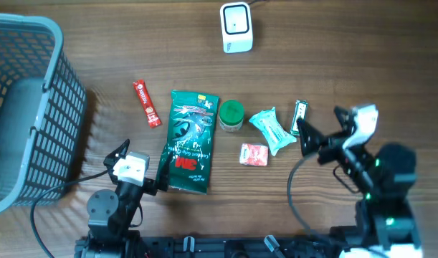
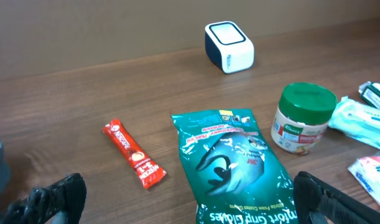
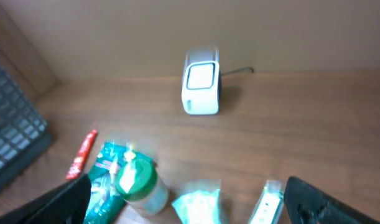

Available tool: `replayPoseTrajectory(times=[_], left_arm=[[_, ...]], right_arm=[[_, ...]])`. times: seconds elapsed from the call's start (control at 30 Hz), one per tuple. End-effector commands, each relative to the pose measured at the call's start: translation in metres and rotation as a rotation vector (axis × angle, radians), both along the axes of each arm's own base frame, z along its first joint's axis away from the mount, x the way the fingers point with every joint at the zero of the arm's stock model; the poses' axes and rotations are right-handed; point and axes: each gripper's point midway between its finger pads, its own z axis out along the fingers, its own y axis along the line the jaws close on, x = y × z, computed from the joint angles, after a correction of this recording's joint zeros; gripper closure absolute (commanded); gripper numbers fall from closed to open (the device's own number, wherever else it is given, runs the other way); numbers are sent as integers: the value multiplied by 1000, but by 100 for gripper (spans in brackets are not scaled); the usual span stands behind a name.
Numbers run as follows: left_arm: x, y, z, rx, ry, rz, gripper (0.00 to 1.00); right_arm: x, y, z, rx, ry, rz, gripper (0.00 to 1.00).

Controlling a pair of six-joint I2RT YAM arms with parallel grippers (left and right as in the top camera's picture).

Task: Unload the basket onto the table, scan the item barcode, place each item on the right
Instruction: 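Reach the right gripper down and grasp the red-white Kleenex pack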

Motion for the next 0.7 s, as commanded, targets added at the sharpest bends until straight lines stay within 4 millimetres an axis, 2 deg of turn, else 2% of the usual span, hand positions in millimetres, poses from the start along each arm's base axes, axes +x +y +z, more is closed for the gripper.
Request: replayPoseTrajectory(times=[0.0,0.03,0.1,0.17,0.23,0.3,0.4,0.57,0.67], left_arm=[[-1,-3,-2,11,0,-23,0],[-1,-3,-2,11,0,-23,0],[-1,-3,-2,11,0,-23,0],[-1,-3,-2,11,0,-23,0],[-1,-3,-2,11,0,-23,0],[-1,-3,-2,11,0,-23,0],[-1,-3,-2,11,0,-23,0],[-1,-3,-2,11,0,-23,0],[-1,-3,-2,11,0,-23,0]], right_arm=[[15,23,0,179,295,55,0],[14,32,-3,229,364,97,0],[11,62,-16,440,582,222,0],[18,68,-39,502,710,227,0],[26,69,-65,575,856,152,0],[21,76,-96,525,947,165,5],[2,83,-135,409,1092,89,13],[-17,93,-161,222,1153,-32,14],[-10,72,-180,56,1085,-213,12]])
